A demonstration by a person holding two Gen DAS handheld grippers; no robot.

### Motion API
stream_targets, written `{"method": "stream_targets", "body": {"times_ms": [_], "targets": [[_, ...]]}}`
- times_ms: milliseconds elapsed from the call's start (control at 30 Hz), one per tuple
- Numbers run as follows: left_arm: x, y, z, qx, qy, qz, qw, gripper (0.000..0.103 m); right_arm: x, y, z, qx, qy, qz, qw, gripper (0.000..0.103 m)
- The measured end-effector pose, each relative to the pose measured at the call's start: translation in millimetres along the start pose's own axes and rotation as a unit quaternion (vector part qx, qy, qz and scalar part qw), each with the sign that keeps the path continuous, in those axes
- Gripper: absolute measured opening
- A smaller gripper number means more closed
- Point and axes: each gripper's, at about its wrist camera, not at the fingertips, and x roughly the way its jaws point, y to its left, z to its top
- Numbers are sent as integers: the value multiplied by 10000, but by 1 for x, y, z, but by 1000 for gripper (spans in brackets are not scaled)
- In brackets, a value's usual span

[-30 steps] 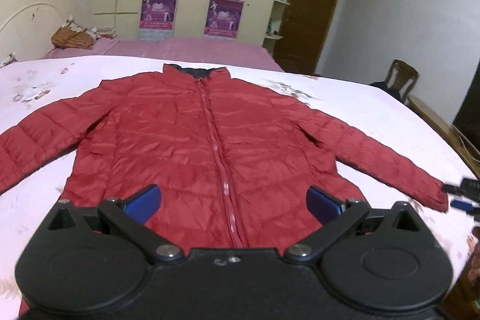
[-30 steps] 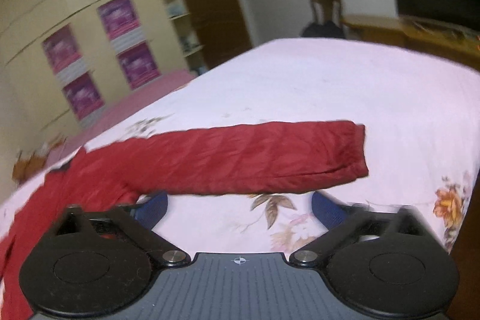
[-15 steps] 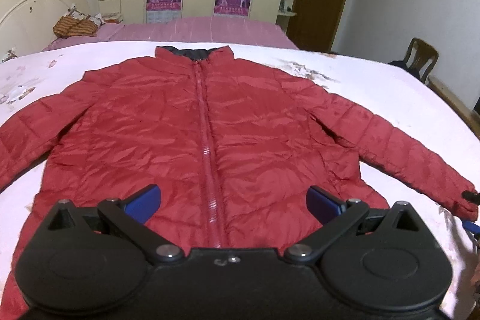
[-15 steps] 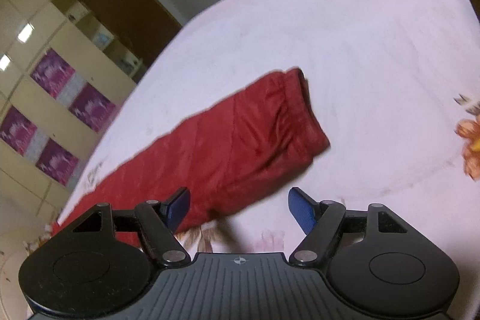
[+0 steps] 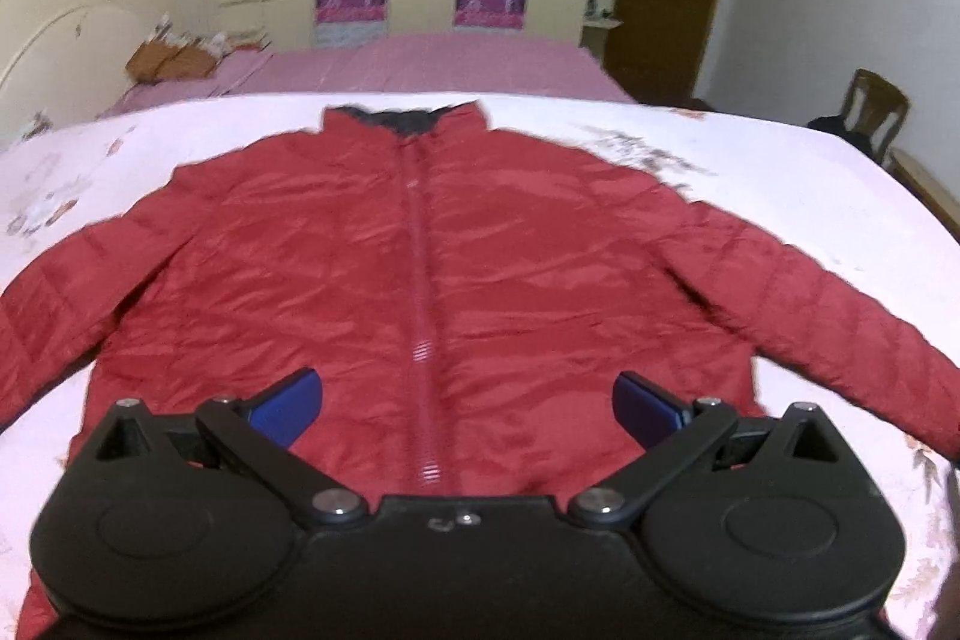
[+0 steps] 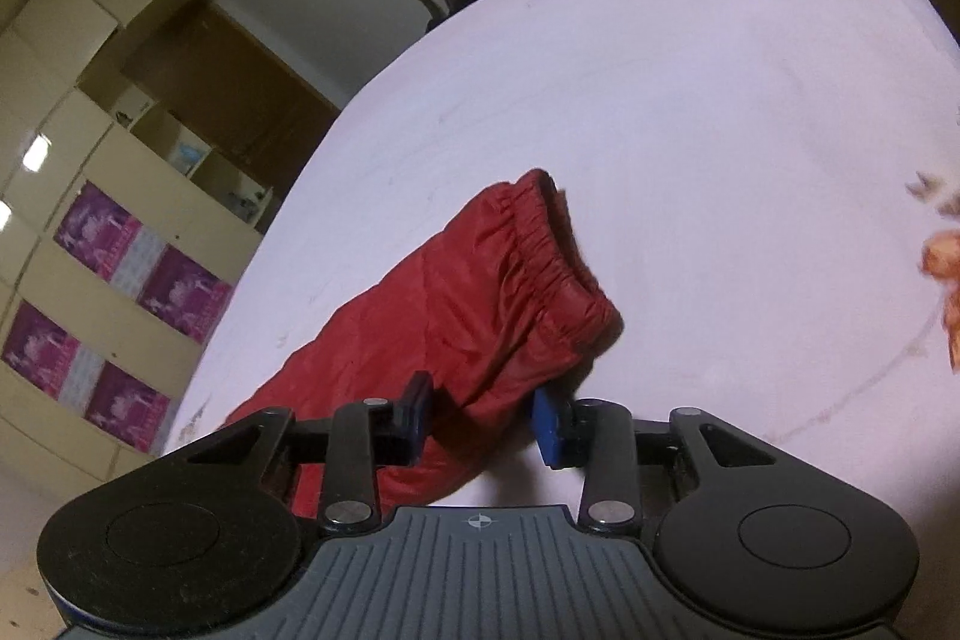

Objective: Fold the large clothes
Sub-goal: 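Lift the cuff with the right tool and lay it across the jacket body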

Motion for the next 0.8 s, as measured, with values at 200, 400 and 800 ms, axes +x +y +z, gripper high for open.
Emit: {"method": "stream_targets", "body": {"times_ms": [200, 400, 800], "targets": [[5, 49, 7, -145, -90, 42, 9998, 103, 1, 12, -12, -343, -70, -174, 9992, 4], [18, 112, 16, -450, -131, 206, 9987, 103, -23, 81, -28, -1666, -621, -178, 9839, 4], [39, 200, 34, -1145, -98, -132, 9933, 93, -32, 296, -252, -4641, 409, 2185, 8574, 3]]}}
